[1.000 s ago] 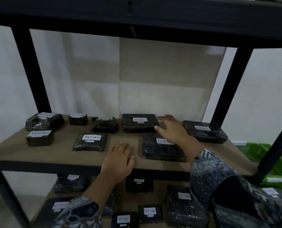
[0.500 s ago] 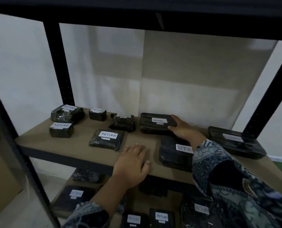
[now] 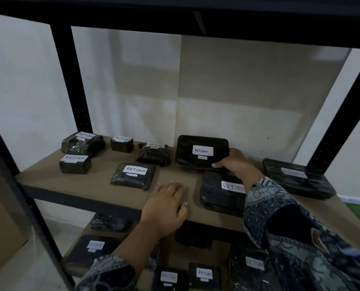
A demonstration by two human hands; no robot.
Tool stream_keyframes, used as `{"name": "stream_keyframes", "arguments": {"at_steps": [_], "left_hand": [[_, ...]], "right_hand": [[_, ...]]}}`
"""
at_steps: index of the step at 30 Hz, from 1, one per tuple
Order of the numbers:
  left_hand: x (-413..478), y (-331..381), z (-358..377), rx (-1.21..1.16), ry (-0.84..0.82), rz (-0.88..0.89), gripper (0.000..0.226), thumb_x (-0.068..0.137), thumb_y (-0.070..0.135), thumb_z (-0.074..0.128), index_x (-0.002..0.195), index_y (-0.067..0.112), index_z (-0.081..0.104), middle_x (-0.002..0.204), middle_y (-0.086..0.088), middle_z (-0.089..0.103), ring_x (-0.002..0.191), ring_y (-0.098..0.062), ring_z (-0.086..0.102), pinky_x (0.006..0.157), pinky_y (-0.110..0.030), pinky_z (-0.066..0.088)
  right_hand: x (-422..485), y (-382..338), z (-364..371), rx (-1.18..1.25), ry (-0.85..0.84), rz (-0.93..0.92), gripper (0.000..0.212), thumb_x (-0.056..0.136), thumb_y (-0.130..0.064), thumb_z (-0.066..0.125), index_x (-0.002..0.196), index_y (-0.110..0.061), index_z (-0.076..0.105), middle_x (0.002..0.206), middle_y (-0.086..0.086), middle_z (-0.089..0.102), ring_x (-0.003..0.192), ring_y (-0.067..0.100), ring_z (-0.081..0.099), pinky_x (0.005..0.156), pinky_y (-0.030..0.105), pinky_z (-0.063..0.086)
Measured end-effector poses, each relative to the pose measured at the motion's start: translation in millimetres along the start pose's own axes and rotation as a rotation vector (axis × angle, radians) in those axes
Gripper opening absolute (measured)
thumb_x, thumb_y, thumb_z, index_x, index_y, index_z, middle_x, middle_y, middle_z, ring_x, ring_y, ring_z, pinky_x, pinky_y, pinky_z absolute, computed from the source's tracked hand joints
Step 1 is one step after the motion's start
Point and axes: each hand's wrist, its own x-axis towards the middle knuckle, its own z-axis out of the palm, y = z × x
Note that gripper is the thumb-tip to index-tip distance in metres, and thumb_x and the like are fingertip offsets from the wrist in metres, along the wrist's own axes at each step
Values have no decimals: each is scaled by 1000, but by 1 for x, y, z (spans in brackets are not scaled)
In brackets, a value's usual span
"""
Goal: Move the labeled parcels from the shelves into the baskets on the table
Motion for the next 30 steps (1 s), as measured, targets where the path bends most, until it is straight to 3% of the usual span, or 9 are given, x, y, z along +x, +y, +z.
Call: {"name": "stream_keyframes", "arguments": {"at_steps": [6,11,14,21,24,30], "left_hand": [[0,-1,1,-17,13,4,67,86,48,18,139,17,43,141,-2,44,134,-21,33,112,-36,21],[0,-1,3,-27,23,0,64,86,48,21,139,18,44,140,-2,45,134,-20,34,112,-36,22],[0,0,3,-12,16,2,68,85,50,15,139,19,42,141,-1,44,134,-20,32,112,-36,21],[-4,4,-2,7,12,-3,77,82,51,3,140,16,40,145,-2,40,137,-20,26,114,-39,10],[-10,9,-3,-12,10,-2,80,82,52,-1,141,15,38,146,-3,38,140,-20,20,114,-40,10],[-42,32,-3,-143,88,5,70,87,47,15,139,9,42,143,-11,43,138,-27,28,112,-46,21]], "right_hand": [[-2,0,-1,233,6,-40,75,71,-2,78,136,-10,40,134,12,52,124,29,48,103,38,39],[-9,-6,-5,365,46,-54,63,81,-6,71,137,-14,42,133,13,52,118,28,51,92,33,43],[-18,-6,-11,391,72,-68,63,82,-8,71,138,-15,42,134,11,52,118,26,51,93,32,44],[-61,4,-32,475,124,-118,62,85,-9,68,140,-18,41,121,9,57,109,23,55,94,34,47],[-84,16,-41,542,139,-101,60,87,-12,66,140,-22,40,121,12,59,105,28,60,93,44,51],[-133,52,-55,640,195,-106,41,88,-10,63,127,-22,55,117,3,65,104,23,63,95,45,50]]}}
